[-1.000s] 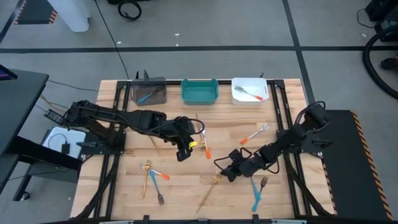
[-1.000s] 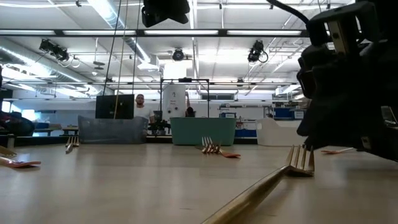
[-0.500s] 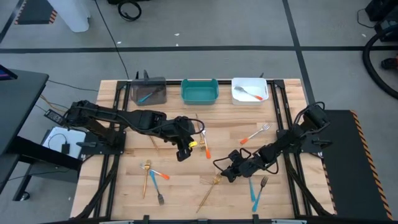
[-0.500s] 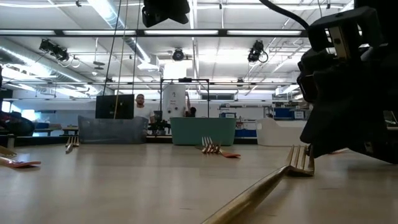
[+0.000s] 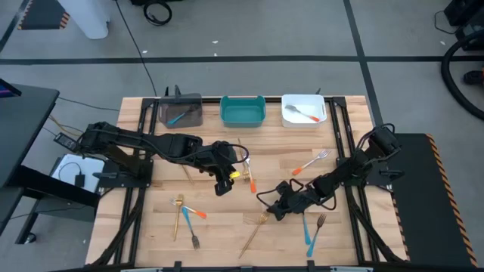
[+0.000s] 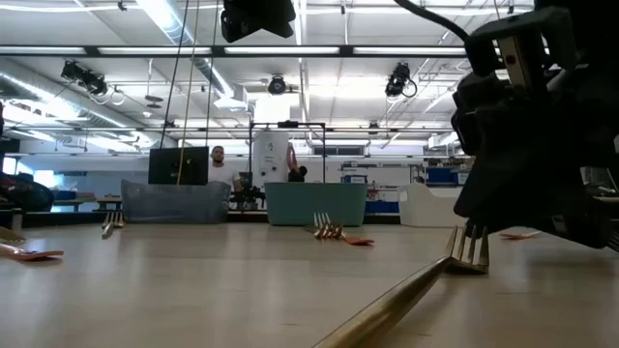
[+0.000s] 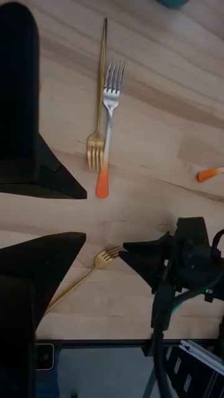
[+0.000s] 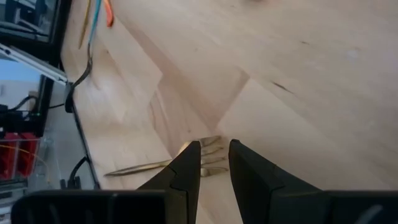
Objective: Sort silverware by color (type)
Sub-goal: Put the gold fork into the green bin, then put the blue fork into the black bin
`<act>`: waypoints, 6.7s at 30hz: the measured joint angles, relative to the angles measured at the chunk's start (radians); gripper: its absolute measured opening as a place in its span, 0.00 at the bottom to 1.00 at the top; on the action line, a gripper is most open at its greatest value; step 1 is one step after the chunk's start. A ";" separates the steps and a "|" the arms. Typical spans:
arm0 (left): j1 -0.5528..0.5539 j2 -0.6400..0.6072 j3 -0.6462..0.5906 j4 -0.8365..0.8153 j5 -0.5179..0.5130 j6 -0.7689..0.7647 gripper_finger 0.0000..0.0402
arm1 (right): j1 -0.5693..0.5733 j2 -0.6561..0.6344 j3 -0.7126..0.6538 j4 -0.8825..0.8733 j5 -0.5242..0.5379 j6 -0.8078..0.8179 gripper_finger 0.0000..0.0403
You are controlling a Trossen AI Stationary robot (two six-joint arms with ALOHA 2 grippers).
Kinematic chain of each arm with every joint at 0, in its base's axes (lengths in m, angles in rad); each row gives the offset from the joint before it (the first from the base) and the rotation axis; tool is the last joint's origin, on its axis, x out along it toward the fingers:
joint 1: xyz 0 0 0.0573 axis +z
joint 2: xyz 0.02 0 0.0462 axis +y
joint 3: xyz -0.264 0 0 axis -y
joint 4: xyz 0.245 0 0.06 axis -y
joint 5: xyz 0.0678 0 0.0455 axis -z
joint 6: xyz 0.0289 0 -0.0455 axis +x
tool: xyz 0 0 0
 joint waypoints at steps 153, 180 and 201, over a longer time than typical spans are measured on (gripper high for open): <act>0.568 0.000 0.000 -0.028 -0.001 0.032 0.26 | -1.378 -0.244 0.284 0.128 -0.688 -0.880 0.29; 0.313 0.001 -0.409 -0.277 -0.071 -0.760 0.26 | -1.417 -0.410 0.285 0.113 -0.706 -1.064 0.29; -0.314 0.001 -0.409 -0.230 0.138 -1.204 0.26 | -1.364 -0.410 0.285 0.088 -0.761 -0.955 0.29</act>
